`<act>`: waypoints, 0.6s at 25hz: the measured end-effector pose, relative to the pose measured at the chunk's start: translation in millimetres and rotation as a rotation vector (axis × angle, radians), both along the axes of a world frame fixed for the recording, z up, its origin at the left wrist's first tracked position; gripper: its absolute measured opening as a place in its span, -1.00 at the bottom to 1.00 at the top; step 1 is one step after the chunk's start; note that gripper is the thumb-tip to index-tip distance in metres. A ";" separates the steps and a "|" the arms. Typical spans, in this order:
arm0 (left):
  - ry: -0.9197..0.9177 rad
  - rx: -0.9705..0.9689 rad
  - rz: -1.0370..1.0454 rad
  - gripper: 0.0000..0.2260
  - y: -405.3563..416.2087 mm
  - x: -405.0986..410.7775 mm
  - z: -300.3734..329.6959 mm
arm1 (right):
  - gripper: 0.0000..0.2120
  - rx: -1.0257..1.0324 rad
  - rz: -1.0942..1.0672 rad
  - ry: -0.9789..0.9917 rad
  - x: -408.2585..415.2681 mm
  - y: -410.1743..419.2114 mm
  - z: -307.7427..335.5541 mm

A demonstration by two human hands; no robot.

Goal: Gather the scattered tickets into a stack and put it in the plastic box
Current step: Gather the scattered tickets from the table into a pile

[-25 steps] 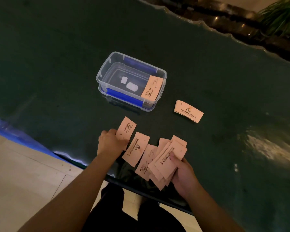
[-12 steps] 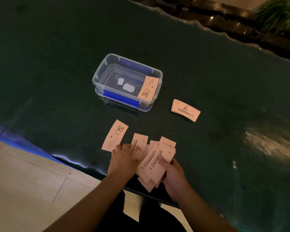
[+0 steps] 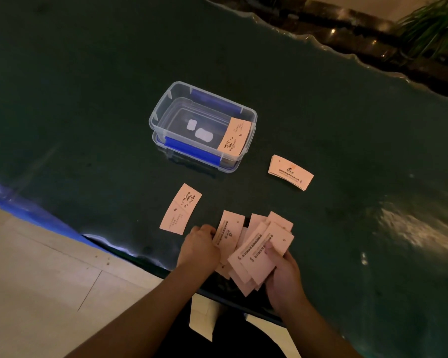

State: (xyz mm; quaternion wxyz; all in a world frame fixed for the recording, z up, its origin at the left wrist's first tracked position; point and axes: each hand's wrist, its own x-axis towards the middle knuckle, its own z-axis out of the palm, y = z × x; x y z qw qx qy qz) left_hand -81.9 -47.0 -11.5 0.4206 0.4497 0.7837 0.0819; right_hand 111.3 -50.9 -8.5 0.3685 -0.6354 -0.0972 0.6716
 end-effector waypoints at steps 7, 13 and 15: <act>0.041 0.093 -0.070 -0.73 -3.3 -6.1 1.5 | -0.77 -0.008 0.179 -0.132 -26.0 0.7 -1.3; 0.419 0.064 0.099 -0.19 9.5 -70.5 -1.3 | -0.75 -0.020 0.232 -0.186 -44.0 7.8 -3.8; 0.335 0.012 0.161 -0.17 18.1 -84.3 -5.6 | -0.73 -0.008 0.271 -0.214 -47.4 10.2 -3.3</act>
